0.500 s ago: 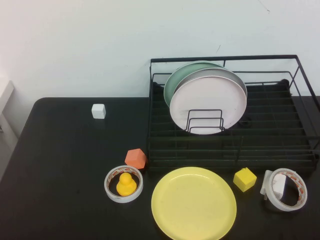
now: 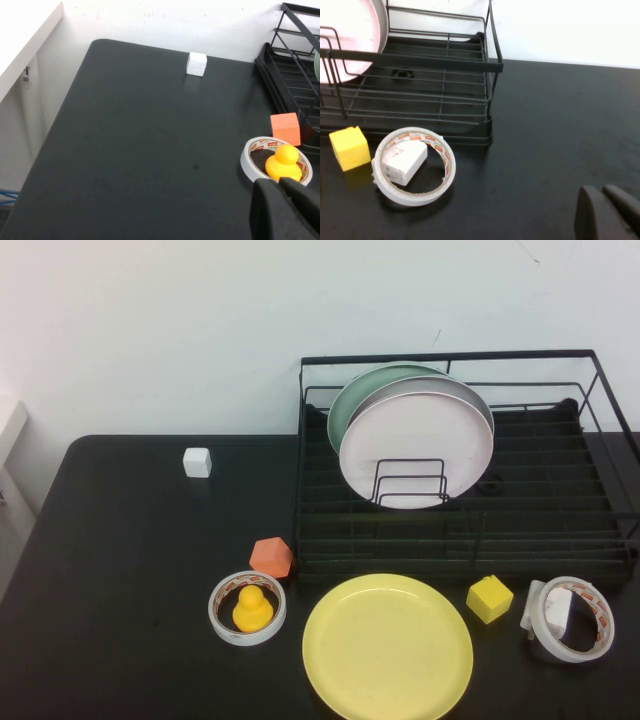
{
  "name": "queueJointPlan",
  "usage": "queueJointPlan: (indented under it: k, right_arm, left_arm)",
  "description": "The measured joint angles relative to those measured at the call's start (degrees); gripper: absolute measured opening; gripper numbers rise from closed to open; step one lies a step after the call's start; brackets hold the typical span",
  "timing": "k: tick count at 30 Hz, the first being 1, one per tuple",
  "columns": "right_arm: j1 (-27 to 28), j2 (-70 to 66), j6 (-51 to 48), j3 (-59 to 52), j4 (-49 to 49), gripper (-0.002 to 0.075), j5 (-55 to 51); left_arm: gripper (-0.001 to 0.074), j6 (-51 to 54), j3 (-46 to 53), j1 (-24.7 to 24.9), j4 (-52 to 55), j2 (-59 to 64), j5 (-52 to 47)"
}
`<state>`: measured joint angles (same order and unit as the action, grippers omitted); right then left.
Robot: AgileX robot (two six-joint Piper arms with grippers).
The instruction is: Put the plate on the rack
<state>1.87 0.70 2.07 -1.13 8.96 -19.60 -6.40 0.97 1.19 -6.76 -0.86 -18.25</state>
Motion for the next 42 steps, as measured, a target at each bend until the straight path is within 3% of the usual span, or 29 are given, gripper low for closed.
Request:
queueJointPlan:
  k: [5, 11, 17, 19, 22, 25, 28, 33, 38, 42]
  right_arm:
    - [0.0, 0.0, 0.0, 0.0, -0.09, -0.0002, 0.0]
    - [0.0, 0.0, 0.0, 0.0, -0.22, -0.0002, 0.0]
    - [0.0, 0.0, 0.0, 0.0, -2.33, -0.0002, 0.0]
    - [0.0, 0.0, 0.9, 0.0, -7.6, -0.0002, 0.27]
    - [0.0, 0.0, 4.92, -0.12, -21.14, -0.0002, 0.52]
    - [0.0, 0.0, 8.78, -0.33, -34.63, -0.0002, 0.78]
    - [0.0, 0.0, 9.66, -0.43, -42.02, -0.0002, 2.47]
    - [0.0, 0.0, 9.88, -0.43, -43.39, -0.0002, 3.12]
    - [0.0, 0.0, 8.65, -0.43, -43.39, -0.0002, 3.01]
    - [0.0, 0.0, 3.83, -0.43, -43.39, -0.0002, 2.68]
  left_arm:
    - [-0.0001, 0.0, 0.0, 0.0, -1.29, 0.0, 0.19]
    - [-0.0002, 0.0, 0.19, 0.0, -11.66, 0.0, 2.66]
    - [-0.0002, -5.93, 0.19, 0.0, -46.24, 0.0, 5.49]
    - [-0.0002, -7.08, 0.19, 0.0, -58.59, 0.0, 6.75]
    - [-0.0002, -7.01, 0.19, 0.0, -67.59, 0.0, 10.29]
    - [-0.0002, -5.85, 0.19, 0.0, -70.08, 0.0, 13.73]
    - [-0.0001, -5.6, 0.19, 0.0, -72.28, 0.0, 15.42]
    - [-0.0001, -1.7, 0.19, 0.0, -72.73, 0.0, 14.88]
    - [-0.0002, 14.66, -1.55, 0.0, -71.79, 0.13, 8.19]
    - [-0.0001, 20.47, -9.27, 0.0, -61.4, 5.74, 0.81]
